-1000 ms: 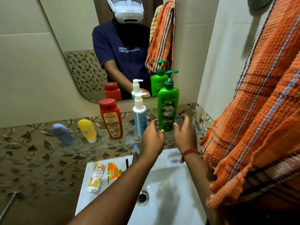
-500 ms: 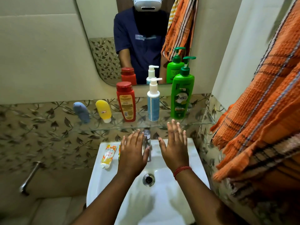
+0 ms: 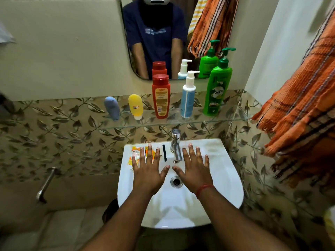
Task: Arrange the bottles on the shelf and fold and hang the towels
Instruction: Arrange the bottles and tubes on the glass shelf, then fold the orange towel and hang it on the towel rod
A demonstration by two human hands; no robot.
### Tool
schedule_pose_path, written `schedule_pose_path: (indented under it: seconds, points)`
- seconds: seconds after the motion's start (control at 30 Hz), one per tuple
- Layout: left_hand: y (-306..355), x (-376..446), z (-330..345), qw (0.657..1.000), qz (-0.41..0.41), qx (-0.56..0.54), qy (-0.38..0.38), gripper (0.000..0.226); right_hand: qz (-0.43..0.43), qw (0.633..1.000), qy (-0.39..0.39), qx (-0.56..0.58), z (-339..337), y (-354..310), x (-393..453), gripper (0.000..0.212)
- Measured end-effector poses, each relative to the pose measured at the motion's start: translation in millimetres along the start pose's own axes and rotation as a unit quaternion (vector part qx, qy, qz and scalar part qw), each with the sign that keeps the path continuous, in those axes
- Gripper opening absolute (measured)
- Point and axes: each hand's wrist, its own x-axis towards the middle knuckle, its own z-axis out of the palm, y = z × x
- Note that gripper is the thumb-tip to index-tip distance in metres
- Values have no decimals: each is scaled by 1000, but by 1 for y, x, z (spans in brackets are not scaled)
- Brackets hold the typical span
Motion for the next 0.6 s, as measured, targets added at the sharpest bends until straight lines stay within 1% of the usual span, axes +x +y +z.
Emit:
schedule_pose_path:
  seconds: [0.13,0.23,0.4,0.6]
  points:
    - [-2,-11,-7,1000,9,9,-20,80,15,999,-32,-21,0,-4,-12,86]
    - [0,-17,-13,1000,13,9,-18,78,20,999,-29,-17,-6,-4,-19,81]
    - [11,-21,-21,1000,7,9,-14,75,16,999,-34,-12,-16,7,-22,82]
    - [33,-33,-24,999,-2,34,-23,81,-1,999,-31,-8,-20,24,-27,81]
